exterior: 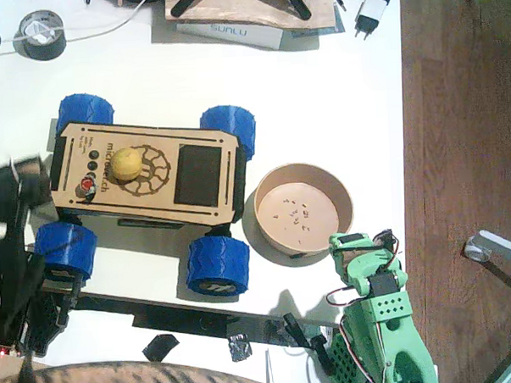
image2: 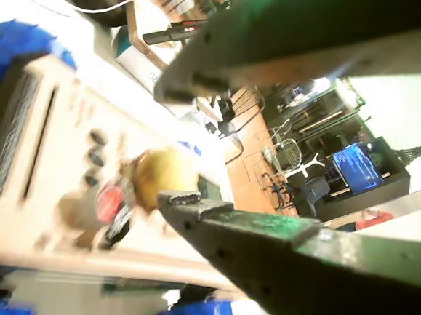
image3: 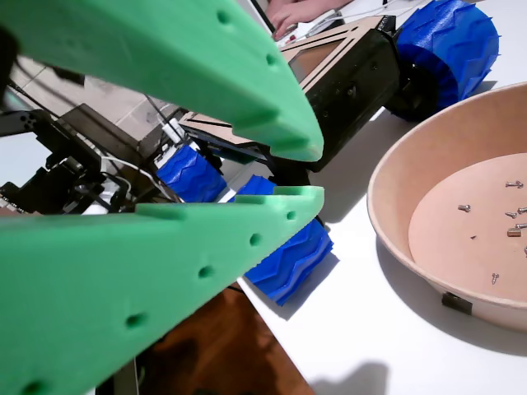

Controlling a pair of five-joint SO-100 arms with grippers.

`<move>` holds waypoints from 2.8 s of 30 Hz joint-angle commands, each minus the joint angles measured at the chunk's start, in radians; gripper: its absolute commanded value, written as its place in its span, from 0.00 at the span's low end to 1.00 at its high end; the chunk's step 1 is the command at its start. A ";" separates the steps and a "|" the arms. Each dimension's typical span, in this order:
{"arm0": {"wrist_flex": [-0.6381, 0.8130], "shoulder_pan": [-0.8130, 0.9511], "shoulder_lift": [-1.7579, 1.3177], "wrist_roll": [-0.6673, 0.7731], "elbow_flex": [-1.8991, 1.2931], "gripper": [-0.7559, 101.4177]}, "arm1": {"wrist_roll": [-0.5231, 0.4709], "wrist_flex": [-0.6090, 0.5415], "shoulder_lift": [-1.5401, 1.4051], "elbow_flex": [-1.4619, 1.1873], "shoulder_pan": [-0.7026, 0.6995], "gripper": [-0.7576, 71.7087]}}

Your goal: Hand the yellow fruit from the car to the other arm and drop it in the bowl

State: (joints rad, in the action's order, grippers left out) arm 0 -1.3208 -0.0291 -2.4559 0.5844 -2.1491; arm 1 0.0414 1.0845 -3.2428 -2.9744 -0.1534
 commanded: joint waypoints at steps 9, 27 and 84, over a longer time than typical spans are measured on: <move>0.183 0.106 0.334 -0.006 0.206 0.21 | -0.002 0.003 -0.005 0.044 -0.008 0.01; 0.351 0.396 0.683 0.074 0.390 0.25 | -0.002 0.005 -0.005 0.044 -0.014 0.01; 0.247 0.400 1.183 0.097 0.666 0.38 | -0.014 0.015 -0.005 0.044 -0.009 0.01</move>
State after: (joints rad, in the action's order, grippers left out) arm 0 -1.0661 0.3712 -1.2747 0.6796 -1.5524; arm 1 0.0383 1.0937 -3.2428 -2.9744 -0.1672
